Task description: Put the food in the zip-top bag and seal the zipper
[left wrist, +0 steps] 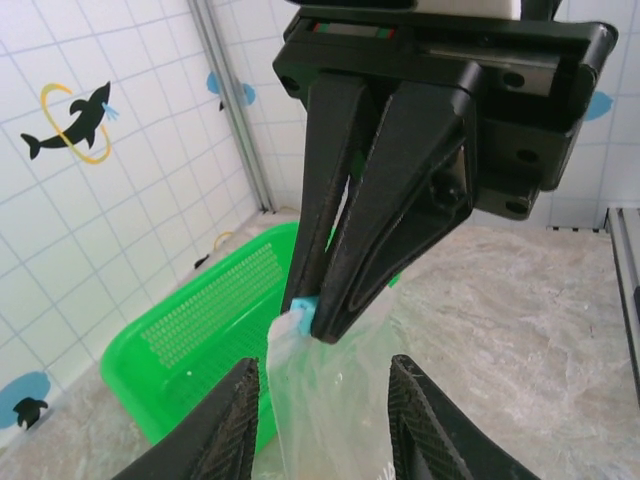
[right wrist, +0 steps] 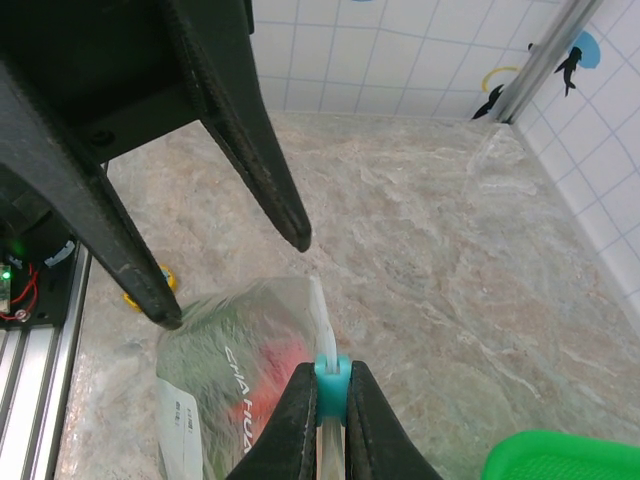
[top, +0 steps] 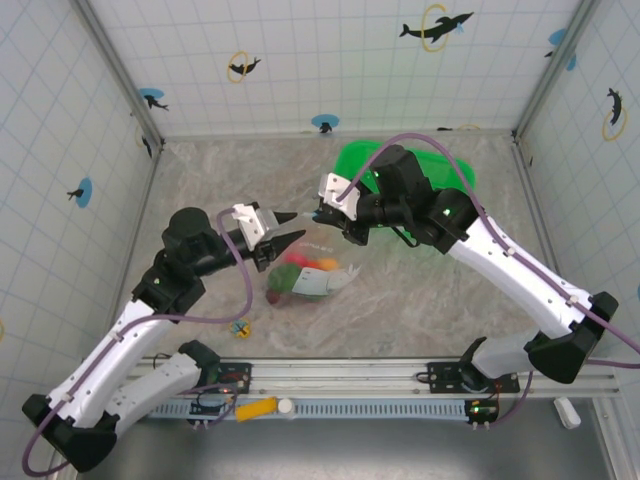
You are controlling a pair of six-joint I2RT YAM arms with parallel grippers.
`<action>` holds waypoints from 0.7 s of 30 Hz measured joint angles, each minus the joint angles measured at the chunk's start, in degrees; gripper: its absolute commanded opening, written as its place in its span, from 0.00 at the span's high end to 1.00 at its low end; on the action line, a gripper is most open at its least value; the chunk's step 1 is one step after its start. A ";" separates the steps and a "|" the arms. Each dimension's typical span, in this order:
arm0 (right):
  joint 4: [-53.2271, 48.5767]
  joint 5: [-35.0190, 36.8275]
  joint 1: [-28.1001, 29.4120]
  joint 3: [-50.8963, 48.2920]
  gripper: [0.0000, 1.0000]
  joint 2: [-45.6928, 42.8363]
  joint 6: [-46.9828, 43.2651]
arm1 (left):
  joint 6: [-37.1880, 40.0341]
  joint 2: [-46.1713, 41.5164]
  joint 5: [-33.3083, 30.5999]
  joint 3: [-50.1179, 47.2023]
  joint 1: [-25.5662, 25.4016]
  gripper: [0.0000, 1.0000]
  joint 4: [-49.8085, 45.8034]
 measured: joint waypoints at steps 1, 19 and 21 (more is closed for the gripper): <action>0.00 -0.02 0.07 0.00 1.00 0.00 0.04 | -0.39 0.35 0.28 -0.02 0.00 0.67 0.57; -0.15 0.26 1.01 0.00 1.00 -0.02 0.31 | -2.67 4.13 2.38 0.00 0.26 1.00 3.02; -0.20 0.68 1.03 -0.04 1.00 -0.02 0.26 | -2.64 4.13 2.36 0.00 0.26 1.00 2.95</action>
